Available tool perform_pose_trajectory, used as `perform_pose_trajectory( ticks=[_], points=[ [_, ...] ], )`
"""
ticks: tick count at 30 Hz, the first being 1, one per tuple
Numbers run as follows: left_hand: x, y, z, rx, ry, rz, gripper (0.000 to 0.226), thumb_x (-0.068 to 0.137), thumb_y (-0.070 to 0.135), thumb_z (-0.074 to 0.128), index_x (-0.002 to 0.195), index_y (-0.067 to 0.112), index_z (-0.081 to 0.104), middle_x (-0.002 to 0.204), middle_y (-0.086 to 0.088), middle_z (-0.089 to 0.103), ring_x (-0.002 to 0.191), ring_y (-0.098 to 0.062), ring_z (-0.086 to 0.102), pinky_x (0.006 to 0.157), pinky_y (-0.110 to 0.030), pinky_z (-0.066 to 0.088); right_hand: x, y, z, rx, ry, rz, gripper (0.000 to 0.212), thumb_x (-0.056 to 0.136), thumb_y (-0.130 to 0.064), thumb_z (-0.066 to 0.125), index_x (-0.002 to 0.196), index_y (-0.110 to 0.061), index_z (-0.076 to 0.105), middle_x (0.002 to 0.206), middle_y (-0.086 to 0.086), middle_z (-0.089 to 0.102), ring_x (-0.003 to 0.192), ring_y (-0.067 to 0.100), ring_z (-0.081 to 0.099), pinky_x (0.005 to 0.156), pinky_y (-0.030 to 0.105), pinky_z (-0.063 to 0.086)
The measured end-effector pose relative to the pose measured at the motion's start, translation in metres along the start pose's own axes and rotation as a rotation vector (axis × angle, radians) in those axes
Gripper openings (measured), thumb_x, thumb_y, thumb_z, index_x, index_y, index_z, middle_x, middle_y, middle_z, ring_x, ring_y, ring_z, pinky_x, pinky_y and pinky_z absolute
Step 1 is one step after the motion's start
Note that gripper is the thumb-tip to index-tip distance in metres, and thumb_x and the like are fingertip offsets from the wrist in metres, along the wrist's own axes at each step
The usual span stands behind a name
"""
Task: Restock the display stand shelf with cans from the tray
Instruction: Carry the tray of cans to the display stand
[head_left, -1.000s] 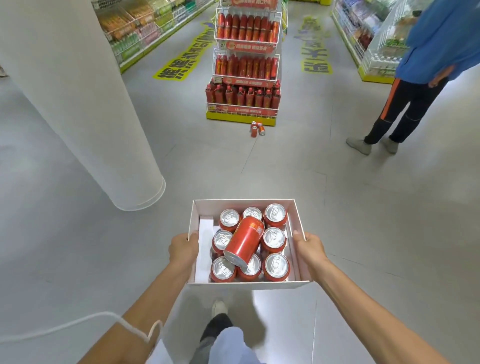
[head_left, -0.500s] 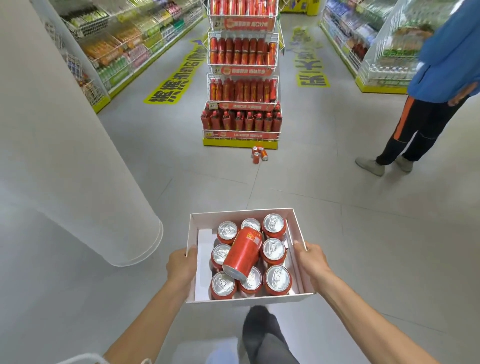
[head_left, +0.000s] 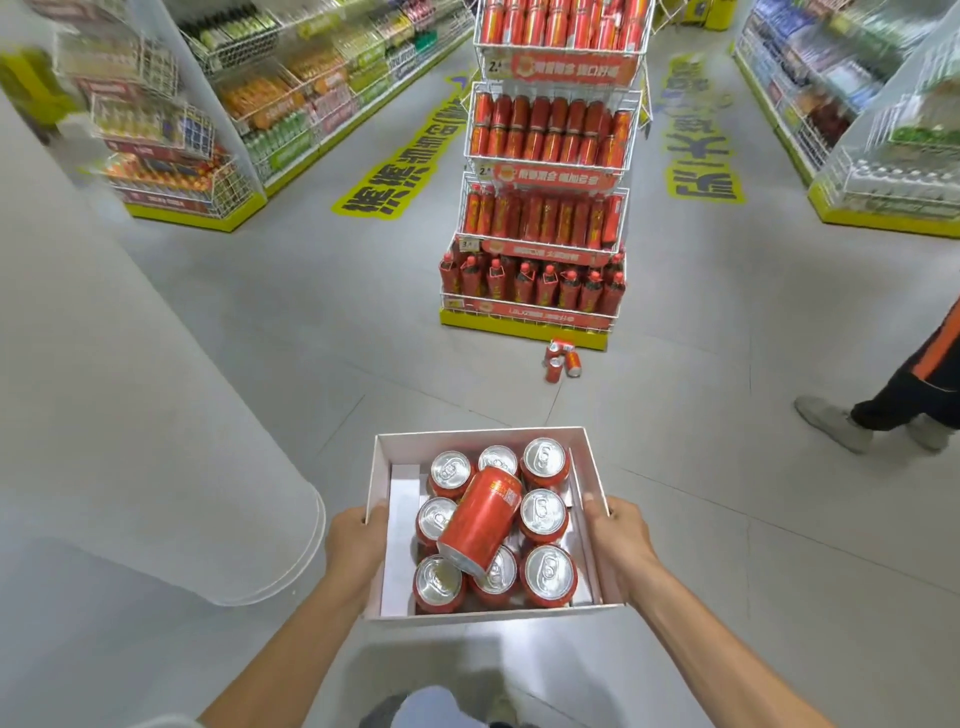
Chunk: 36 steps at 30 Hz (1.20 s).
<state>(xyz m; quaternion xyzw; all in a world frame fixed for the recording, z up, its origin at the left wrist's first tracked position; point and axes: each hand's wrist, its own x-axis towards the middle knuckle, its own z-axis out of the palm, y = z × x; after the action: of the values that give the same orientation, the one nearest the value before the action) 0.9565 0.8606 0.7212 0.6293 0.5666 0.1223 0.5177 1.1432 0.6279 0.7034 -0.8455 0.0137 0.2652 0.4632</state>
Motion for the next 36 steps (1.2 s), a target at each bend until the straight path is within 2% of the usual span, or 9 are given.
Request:
perform_pose_trajectory(
  ticks=[3,7,9,15,17,21,25,29,36],
  points=[
    [0.046,0.037,0.019,0.007,-0.002,0.017,0.046,0.098,0.031,0.058,0.060,0.007,0.047,0.062,-0.012,0.048,0.061,-0.024,0.043,0.059,-0.032,0.031,0.048,-0.031,0.003,0.014,0.002,-0.005,0.042,0.105,-0.033,0.052,0.069,-0.013,0.061,0.070,0.000,0.067,0.072,0.022,0.060,0.067,0.031,0.045],
    [0.109,0.069,0.052,0.030,-0.036,0.008,0.042,0.101,0.027,0.055,0.083,-0.009,0.066,0.078,-0.020,0.067,0.065,-0.026,0.055,0.059,-0.031,0.039,0.105,-0.061,0.007,0.021,0.019,0.036,0.041,0.105,-0.034,0.051,0.073,-0.012,0.064,0.076,0.002,0.070,0.073,0.021,0.063,0.067,0.031,0.047],
    [0.146,0.084,0.071,0.041,-0.054,0.033,0.041,0.101,0.026,0.055,0.077,-0.006,0.064,0.073,-0.014,0.064,0.065,-0.027,0.055,0.058,-0.031,0.038,0.134,-0.073,0.012,0.038,0.047,0.057,0.041,0.105,-0.034,0.051,0.073,-0.013,0.064,0.075,0.001,0.069,0.070,0.018,0.063,0.066,0.031,0.048],
    [0.258,0.131,0.124,0.088,-0.125,0.053,0.046,0.100,0.028,0.058,0.060,0.015,0.039,0.059,-0.005,0.040,0.061,-0.021,0.036,0.058,-0.032,0.025,0.233,-0.110,0.032,0.048,0.095,0.125,0.042,0.104,-0.040,0.054,0.079,-0.012,0.074,0.076,0.000,0.078,0.080,0.024,0.074,0.083,0.044,0.061],
    [0.293,0.154,0.140,0.119,-0.151,0.058,0.046,0.100,0.028,0.058,0.060,0.015,0.040,0.059,-0.005,0.040,0.060,-0.021,0.035,0.058,-0.033,0.025,0.263,-0.124,0.038,0.063,0.117,0.154,0.043,0.103,-0.041,0.054,0.080,-0.010,0.075,0.077,0.001,0.079,0.078,0.024,0.075,0.081,0.045,0.062],
    [0.348,0.204,0.164,0.184,-0.186,0.112,0.049,0.101,0.026,0.058,0.059,0.016,0.036,0.057,-0.003,0.034,0.058,-0.020,0.030,0.056,-0.034,0.021,0.306,-0.167,0.043,0.107,0.158,0.177,0.041,0.106,-0.033,0.053,0.080,-0.008,0.073,0.076,0.004,0.078,0.070,0.020,0.071,0.068,0.033,0.056],
    [0.397,0.242,0.186,0.194,-0.181,0.102,0.049,0.101,0.028,0.057,0.059,0.015,0.037,0.057,-0.004,0.037,0.060,-0.022,0.032,0.057,-0.034,0.023,0.364,-0.205,0.049,0.087,0.152,0.171,0.040,0.106,-0.033,0.052,0.078,-0.012,0.071,0.077,0.001,0.075,0.078,0.024,0.070,0.079,0.039,0.057],
    [0.444,0.280,0.208,0.198,-0.149,0.067,0.051,0.102,0.029,0.054,0.056,0.014,0.039,0.055,-0.004,0.042,0.060,-0.025,0.037,0.056,-0.035,0.027,0.437,-0.242,0.059,0.081,0.110,0.174,0.039,0.107,-0.035,0.051,0.083,-0.011,0.072,0.082,0.003,0.076,0.074,0.019,0.070,0.067,0.032,0.055],
    [0.537,0.345,0.252,0.143,-0.076,0.021,0.052,0.088,0.050,0.054,0.052,0.016,0.039,0.055,-0.003,0.040,0.058,-0.023,0.038,0.059,-0.035,0.032,0.577,-0.305,0.077,0.080,0.020,0.150,0.039,0.105,-0.038,0.054,0.086,-0.011,0.075,0.083,0.005,0.080,0.076,0.022,0.075,0.076,0.043,0.063]
  ],
)
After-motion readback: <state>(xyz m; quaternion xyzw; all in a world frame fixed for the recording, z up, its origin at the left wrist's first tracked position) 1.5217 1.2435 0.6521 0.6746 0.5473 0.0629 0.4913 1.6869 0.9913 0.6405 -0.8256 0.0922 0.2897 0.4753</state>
